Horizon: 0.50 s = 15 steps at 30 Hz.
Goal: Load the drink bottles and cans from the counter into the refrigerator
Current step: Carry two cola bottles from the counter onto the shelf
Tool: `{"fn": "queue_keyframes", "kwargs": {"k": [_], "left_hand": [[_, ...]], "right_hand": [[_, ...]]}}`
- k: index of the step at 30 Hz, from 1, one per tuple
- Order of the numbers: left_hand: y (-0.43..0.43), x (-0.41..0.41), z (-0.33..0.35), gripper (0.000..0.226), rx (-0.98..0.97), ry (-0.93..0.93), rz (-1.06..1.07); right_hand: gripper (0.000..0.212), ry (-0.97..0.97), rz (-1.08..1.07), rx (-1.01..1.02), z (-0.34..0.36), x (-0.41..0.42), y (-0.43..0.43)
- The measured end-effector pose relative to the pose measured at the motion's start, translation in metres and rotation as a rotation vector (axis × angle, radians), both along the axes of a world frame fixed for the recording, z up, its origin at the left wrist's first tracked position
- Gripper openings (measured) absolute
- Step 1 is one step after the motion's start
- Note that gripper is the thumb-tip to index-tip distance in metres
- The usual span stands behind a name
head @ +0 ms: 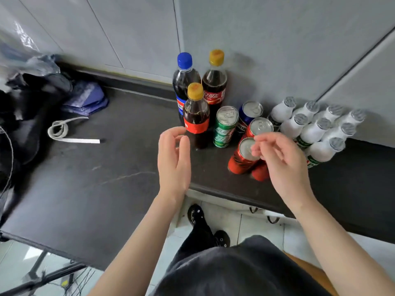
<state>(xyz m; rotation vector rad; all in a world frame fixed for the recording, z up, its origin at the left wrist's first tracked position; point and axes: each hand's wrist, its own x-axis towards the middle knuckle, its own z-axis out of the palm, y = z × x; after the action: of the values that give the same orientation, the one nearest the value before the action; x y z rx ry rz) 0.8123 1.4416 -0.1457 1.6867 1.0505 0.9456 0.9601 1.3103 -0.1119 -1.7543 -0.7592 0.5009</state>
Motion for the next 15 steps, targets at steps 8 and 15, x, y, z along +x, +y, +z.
{"fn": "queue_keyframes", "kwargs": {"k": [8,15], "left_hand": [[0.069,0.047,0.007,0.041,0.194,-0.082,-0.063],[0.094,0.057,0.012,0.045,0.239,-0.071,-0.302]], "right_hand": [[0.015,-0.096,-0.062,-0.004,0.017,0.034,0.067],[0.023,-0.283,-0.014,-0.059,0.017,0.052,0.137]]}}
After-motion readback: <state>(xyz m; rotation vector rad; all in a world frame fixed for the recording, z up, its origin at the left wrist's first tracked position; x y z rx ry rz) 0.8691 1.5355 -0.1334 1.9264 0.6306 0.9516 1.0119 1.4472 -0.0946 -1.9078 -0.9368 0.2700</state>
